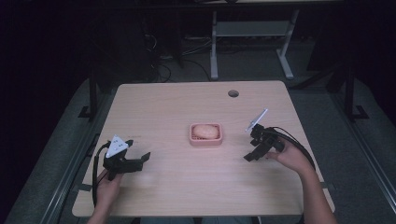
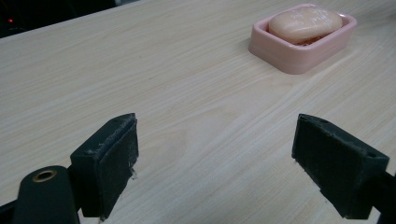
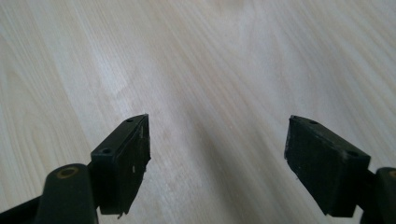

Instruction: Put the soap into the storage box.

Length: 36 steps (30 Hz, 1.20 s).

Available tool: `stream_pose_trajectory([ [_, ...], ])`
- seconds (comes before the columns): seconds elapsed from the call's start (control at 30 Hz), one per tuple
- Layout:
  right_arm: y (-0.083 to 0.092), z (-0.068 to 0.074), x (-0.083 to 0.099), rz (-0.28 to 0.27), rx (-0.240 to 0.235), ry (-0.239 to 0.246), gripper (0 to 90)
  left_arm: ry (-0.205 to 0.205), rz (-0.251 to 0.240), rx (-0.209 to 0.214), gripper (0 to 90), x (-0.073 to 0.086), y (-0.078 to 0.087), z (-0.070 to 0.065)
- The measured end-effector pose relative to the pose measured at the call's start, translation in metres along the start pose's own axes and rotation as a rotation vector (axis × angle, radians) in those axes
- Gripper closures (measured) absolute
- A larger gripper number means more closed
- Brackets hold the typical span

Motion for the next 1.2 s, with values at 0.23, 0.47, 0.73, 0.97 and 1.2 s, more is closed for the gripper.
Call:
stream_pose_trajectory([
  [0.23, -0.001, 0.006, 0.008, -0.018, 0.007, -0.002, 21.5, 0.0, -0.002, 0.001, 14.3, 0.0, 0.0, 0.0],
  [0.47, -0.002, 0.011, 0.017, -0.018, 0.011, -0.009, 21.5, -0.007, 0.002, 0.004, 14.3, 0.0, 0.0, -0.001],
  [0.73, -0.003, 0.017, 0.028, -0.03, 0.021, -0.022, 21.5, -0.011, 0.002, 0.005, 14.3, 0.0, 0.0, -0.001],
  [0.97, -0.004, 0.022, 0.038, -0.048, 0.026, -0.042, 21.5, -0.012, 0.001, 0.006, 14.3, 0.0, -0.001, -0.002],
  [1.2, -0.004, 0.03, 0.049, -0.079, 0.03, -0.065, 21.7, -0.014, 0.006, 0.007, 14.3, 0.0, -0.001, -0.003],
])
Point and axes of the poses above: each handheld gripper's, and its own axes: y roughly backward along the jaws, x roughly out of its underside, z roughly to its left, the point moved 5 cm from there along -y, roughly forward along the jaws, and after that the axes turned 4 degrees about y, right-handed, at the moved point
